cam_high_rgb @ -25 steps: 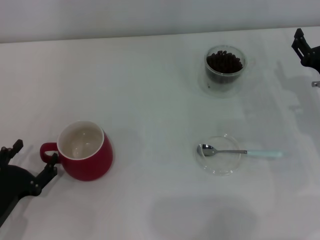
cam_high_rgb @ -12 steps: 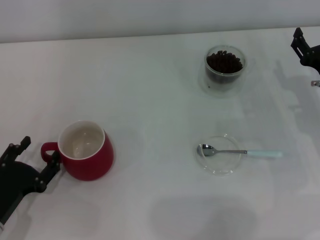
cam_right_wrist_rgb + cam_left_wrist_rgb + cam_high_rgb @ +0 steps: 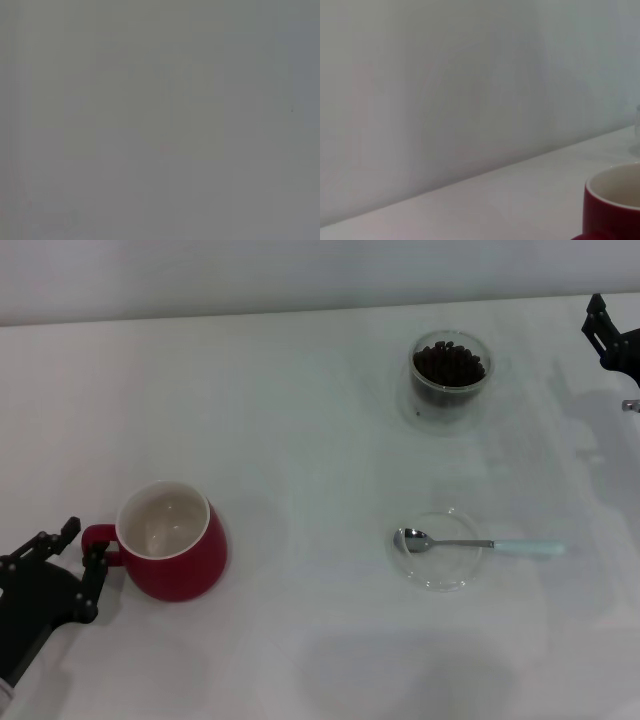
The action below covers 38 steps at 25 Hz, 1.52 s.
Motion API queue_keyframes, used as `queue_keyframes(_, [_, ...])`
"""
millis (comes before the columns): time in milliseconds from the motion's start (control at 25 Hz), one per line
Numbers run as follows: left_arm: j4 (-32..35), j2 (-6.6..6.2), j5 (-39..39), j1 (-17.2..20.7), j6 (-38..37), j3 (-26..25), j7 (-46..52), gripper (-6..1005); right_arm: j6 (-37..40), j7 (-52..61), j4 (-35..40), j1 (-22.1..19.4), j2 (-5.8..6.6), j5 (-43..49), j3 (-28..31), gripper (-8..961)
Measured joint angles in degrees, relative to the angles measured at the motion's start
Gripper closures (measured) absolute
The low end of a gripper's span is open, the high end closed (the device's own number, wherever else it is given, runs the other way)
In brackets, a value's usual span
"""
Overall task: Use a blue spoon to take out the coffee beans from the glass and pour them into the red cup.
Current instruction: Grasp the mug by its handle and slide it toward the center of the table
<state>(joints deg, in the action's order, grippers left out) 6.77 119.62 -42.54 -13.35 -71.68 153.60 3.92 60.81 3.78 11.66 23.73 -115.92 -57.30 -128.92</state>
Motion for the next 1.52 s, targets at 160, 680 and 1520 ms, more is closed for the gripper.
queue_keyframes(160, [0.83, 0.0, -0.08, -0.05, 0.18, -0.09, -0.76, 715, 0.0, 0.0, -0.04, 0.01, 0.0, -0.04, 0.06, 158])
queue_keyframes(680, [3.0, 0.06, -0.11, -0.42, 0.71, -0.24, -2.46, 890, -0.09, 0.0, 0.11, 0.0, 0.0, -0.01, 0.08, 162])
queue_keyframes(1520, [8.57, 0.27, 0.26, -2.03, 5.92, 0.23, -9.64, 893, -0.09, -0.27, -0.28, 0.51, 0.17, -0.09, 0.07, 169])
